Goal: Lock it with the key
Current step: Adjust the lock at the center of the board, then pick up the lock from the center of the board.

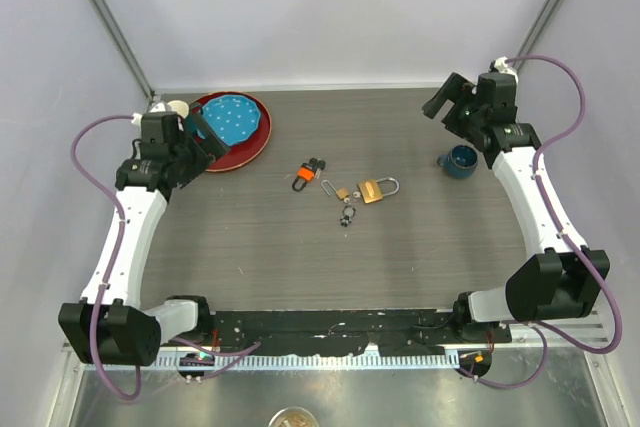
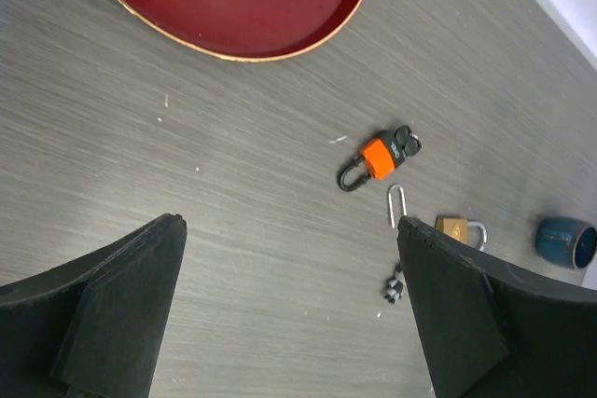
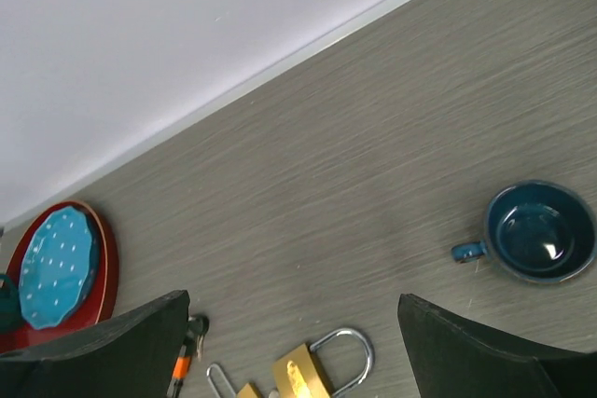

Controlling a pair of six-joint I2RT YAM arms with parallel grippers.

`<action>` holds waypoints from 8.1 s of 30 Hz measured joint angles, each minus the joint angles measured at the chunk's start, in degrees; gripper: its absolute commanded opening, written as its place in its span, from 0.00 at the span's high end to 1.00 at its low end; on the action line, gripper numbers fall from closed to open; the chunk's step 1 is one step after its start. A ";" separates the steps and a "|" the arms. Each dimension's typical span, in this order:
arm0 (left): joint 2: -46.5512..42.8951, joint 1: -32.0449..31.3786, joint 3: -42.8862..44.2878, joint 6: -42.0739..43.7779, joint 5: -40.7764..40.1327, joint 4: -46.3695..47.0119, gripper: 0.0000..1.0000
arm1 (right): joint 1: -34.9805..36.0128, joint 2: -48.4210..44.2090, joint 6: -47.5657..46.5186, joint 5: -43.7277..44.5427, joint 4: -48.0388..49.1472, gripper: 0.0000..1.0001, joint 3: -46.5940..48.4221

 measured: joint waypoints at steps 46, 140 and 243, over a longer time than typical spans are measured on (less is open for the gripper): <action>25.92 -26.45 1.70 9.01 13.11 10.95 0.02 | 1.57 -4.46 -3.76 -16.28 11.76 0.03 -32.28; 56.70 -41.46 15.82 -2.27 21.79 34.84 0.55 | -4.83 7.39 3.04 -32.35 28.39 0.50 -44.15; 32.15 -53.88 8.41 16.94 1.40 44.85 1.00 | -1.11 -19.76 35.17 -34.03 28.76 0.91 -36.87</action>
